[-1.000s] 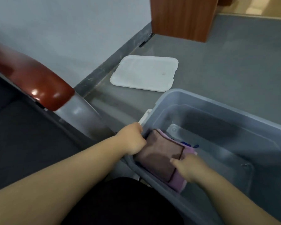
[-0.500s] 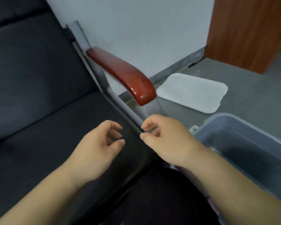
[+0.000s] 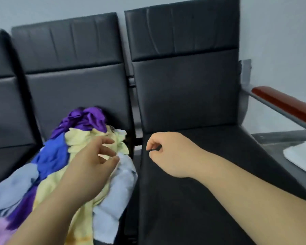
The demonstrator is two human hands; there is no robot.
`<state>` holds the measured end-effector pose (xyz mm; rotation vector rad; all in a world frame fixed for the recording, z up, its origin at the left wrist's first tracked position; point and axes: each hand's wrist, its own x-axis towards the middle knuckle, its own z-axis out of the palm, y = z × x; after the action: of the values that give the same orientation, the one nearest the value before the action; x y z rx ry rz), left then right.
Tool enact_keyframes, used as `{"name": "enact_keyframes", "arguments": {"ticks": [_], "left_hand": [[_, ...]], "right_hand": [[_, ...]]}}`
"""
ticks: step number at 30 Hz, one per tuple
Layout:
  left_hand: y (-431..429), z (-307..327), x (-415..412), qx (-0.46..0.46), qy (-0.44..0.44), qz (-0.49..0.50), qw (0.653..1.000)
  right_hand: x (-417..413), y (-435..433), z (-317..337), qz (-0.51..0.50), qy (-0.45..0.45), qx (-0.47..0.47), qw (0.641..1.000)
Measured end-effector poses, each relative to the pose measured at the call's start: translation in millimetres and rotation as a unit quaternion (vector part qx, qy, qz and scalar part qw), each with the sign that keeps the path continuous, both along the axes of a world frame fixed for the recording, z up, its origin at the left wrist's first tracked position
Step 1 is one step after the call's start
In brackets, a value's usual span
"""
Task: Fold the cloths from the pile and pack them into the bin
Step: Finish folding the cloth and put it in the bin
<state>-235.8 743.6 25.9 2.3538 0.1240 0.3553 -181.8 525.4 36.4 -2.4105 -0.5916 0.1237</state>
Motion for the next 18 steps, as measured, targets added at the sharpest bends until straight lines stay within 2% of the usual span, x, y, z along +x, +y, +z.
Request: {"name": "enact_keyframes", "arguments": {"ticks": [5, 9, 13, 16, 18], "left_hand": [[94.8, 2.2, -1.3, -0.034, -0.014, 0.081, 0.996], [137.1, -17.2, 7.9, -0.047, 0.019, 0.122, 0.991], [159.6, -30.5, 15.2, -0.054, 0.040, 0.153, 0.986], [165.9, -38.7, 17.9, -0.065, 0.040, 0.155, 0.985], [169.2, -42.4, 20.2, -0.071, 0.039, 0.149, 0.985]], "right_hand": [[25.2, 110.4, -4.9, 0.051, -0.004, -0.018, 0.999], [50.1, 181.1, -15.6, 0.053, 0.011, -0.014, 0.998], [98.5, 239.5, -28.0, -0.035, 0.044, 0.043, 0.997], [148.4, 272.0, -39.7, -0.134, 0.135, 0.127, 0.974], [172.6, 284.4, -49.6, -0.156, 0.180, 0.133, 0.962]]}}
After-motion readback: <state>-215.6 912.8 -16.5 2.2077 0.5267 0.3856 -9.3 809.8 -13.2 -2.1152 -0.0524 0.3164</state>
